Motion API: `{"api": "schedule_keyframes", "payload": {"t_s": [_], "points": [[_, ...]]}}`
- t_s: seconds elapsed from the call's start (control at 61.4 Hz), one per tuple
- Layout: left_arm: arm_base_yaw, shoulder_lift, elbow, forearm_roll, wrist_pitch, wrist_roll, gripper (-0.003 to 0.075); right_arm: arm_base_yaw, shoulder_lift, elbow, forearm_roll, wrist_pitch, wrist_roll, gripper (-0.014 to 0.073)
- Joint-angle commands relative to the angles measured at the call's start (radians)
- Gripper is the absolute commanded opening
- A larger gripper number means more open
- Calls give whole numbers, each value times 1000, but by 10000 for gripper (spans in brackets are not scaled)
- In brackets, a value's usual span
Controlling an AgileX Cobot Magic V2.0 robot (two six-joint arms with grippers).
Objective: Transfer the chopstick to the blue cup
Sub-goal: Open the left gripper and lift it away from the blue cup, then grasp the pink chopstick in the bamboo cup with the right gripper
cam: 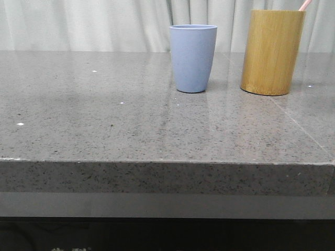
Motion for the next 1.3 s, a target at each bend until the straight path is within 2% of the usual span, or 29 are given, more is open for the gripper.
{"api": "schedule_keyframes", "payload": {"t_s": [0.0, 0.179, 0.374, 0.456, 0.602, 0.732, 0.928, 1.058, 1.286], "points": [[-1, -142, 98, 5, -108, -3, 263, -7, 50, -89, 98, -40, -77, 643], [-1, -368, 370, 5, -212, -3, 263, -6, 180, -195, 187, -41, -148, 643], [-1, -546, 551, 3, -268, -7, 263, -5, 283, -282, 219, -11, -160, 636], [-1, -591, 587, 3, -268, -9, 263, -5, 308, -299, 220, 20, -160, 575], [-1, -630, 612, 3, -262, -9, 263, -5, 325, -301, 220, 15, -160, 345], [-1, -630, 612, 3, -262, -9, 263, -5, 329, -301, 220, 5, -160, 176], [-1, -630, 612, 5, -268, -9, 263, -5, 329, -301, 220, 6, -160, 1], [-6, -630, 612, 5, -268, -9, 263, -5, 326, -302, 219, 12, -165, -71], [-6, -630, 612, 5, -268, -9, 263, -5, 277, -399, 152, 79, -197, -68]]}}
